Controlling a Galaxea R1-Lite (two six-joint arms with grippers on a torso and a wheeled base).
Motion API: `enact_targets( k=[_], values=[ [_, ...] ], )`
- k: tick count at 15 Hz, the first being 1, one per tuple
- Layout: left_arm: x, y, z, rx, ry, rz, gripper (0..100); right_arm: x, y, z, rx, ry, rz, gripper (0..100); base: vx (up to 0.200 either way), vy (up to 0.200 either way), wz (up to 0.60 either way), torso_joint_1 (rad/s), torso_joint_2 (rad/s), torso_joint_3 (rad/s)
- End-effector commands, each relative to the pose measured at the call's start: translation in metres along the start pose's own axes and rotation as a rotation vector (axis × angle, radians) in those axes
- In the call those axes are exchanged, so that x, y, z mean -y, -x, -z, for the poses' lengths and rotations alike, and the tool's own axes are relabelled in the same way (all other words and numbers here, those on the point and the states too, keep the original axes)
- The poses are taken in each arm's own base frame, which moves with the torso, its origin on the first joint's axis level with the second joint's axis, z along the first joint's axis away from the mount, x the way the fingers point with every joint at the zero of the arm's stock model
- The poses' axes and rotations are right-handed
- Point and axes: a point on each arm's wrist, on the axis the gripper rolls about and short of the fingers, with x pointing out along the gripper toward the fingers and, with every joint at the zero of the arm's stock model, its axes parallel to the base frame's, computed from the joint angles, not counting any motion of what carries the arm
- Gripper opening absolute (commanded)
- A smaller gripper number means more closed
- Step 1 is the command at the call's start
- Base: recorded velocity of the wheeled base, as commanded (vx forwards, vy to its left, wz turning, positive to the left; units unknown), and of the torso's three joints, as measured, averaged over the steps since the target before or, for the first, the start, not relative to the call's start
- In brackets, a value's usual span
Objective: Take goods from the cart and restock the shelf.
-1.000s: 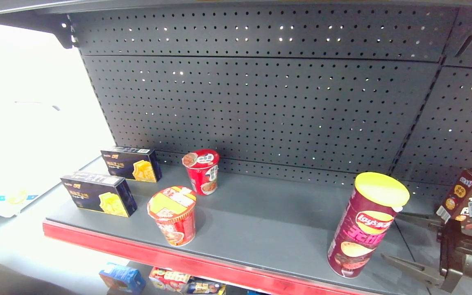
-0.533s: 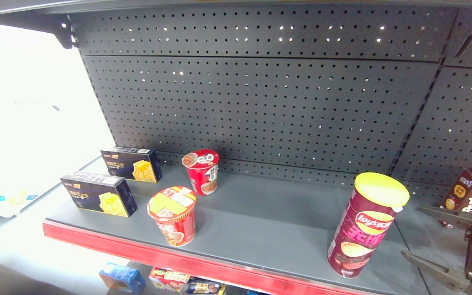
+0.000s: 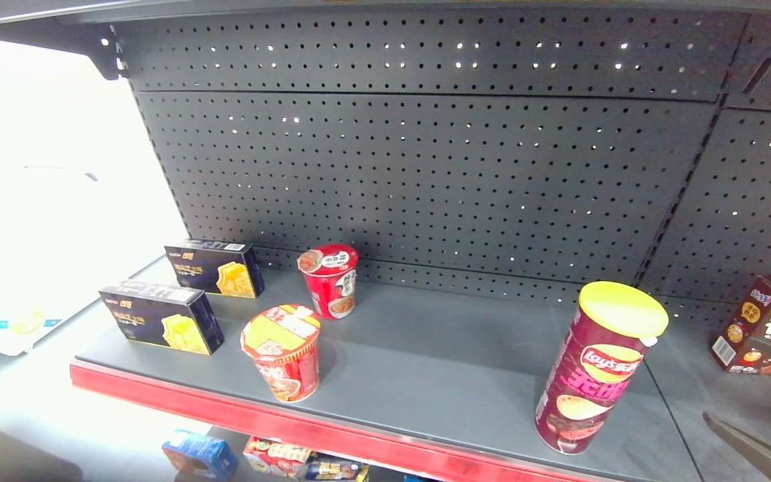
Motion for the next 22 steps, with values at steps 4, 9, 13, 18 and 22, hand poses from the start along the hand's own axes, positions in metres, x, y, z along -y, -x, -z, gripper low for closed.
enact_targets(
  k=[4, 9, 13, 18, 22],
  values=[
    [0.002, 0.019, 0.018, 0.042, -0.005, -0.005, 0, -0.037, 0.038, 0.001, -0.022, -0.066, 0.162, 100, 0.000, 0.000, 0.00, 0.000, 0.00, 0.000],
    [0.002, 0.028, 0.029, 0.053, -0.007, -0.040, 0, -0.079, 0.076, 0.020, -0.006, -0.197, 0.360, 100, 0.000, 0.000, 0.00, 0.000, 0.00, 0.000],
    [0.002, 0.029, 0.028, 0.061, -0.007, -0.052, 0, -0.096, 0.092, 0.035, -0.030, -0.217, 0.530, 100, 0.000, 0.000, 0.00, 0.000, 0.00, 0.000],
    [0.002, 0.033, 0.022, 0.082, -0.007, -0.076, 0, -0.091, 0.095, 0.046, -0.111, -0.230, 0.887, 100, 0.000, 0.000, 0.00, 0.000, 0.00, 0.000],
    [0.002, 0.031, 0.026, 0.066, -0.007, -0.078, 0, -0.090, 0.097, 0.046, -0.129, -0.213, 0.953, 100, 0.000, 0.000, 0.00, 0.000, 0.00, 0.000]
  ],
)
